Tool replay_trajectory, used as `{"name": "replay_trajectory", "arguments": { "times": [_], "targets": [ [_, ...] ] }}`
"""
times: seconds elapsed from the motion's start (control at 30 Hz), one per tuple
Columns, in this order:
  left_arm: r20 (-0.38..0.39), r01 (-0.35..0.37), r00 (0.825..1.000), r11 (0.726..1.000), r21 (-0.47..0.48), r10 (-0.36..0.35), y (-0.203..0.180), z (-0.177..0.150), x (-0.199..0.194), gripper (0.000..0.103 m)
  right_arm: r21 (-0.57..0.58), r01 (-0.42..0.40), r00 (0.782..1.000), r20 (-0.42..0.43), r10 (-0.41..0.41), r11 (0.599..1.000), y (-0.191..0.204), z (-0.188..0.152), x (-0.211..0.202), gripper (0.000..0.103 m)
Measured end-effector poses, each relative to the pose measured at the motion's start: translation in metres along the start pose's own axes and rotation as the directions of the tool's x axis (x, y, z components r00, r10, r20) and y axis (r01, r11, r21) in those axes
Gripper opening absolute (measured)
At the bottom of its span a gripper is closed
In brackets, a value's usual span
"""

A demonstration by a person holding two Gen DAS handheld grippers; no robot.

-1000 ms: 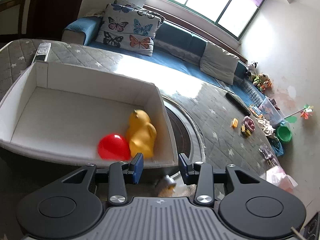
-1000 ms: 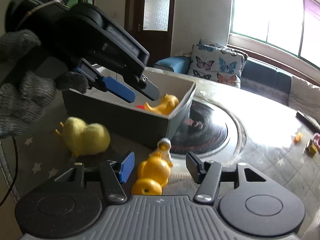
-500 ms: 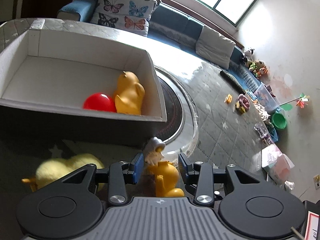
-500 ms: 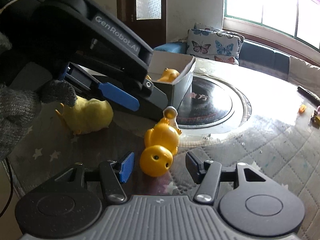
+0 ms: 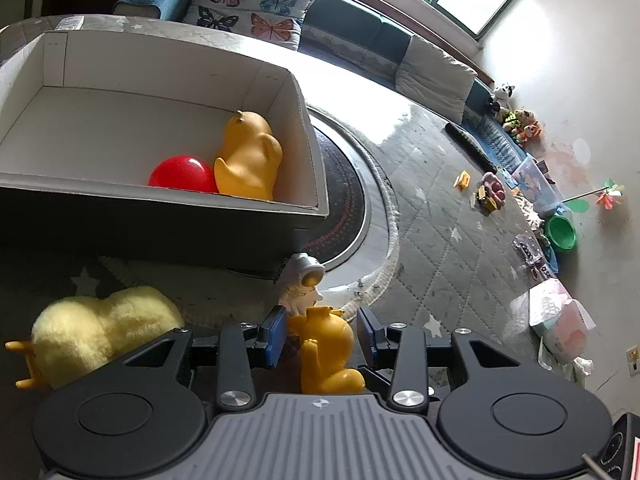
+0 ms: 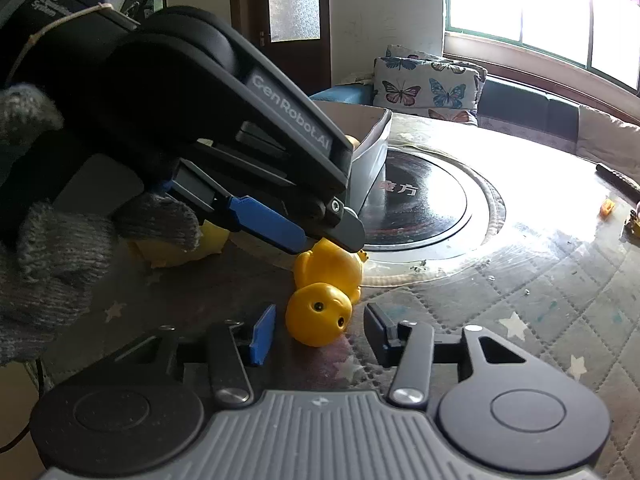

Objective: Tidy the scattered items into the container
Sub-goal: 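Lower the left gripper onto the small yellow rubber duck and close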

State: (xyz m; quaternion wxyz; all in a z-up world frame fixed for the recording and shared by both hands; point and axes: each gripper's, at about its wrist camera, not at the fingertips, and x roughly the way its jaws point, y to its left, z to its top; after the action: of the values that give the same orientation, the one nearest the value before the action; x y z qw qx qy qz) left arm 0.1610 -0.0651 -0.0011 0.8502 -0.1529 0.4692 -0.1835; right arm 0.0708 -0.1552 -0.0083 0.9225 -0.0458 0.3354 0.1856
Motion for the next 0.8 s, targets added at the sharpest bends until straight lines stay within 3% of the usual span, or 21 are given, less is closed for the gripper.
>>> {"name": "replay_trajectory", "arguments": {
  "times": [0.4, 0.8],
  "targets": [
    [-0.024, -0.001, 1.0, 1.0, -0.001, 0.001, -0.0001, 0.0008, 0.0096, 0.04, 0.006, -0.005, 1.0, -0.007, 0.005, 1.0, 0.0014, 0.0008, 0.0019, 0.035],
    [-0.024, 0.032, 0.999, 0.999, -0.007, -0.032, 0.0025, -0.0025, 0.0055, 0.036, -0.018, 0.003, 1.0, 0.003, -0.003, 1.0, 0.0052, 0.0015, -0.0036, 0.035]
  ]
}}
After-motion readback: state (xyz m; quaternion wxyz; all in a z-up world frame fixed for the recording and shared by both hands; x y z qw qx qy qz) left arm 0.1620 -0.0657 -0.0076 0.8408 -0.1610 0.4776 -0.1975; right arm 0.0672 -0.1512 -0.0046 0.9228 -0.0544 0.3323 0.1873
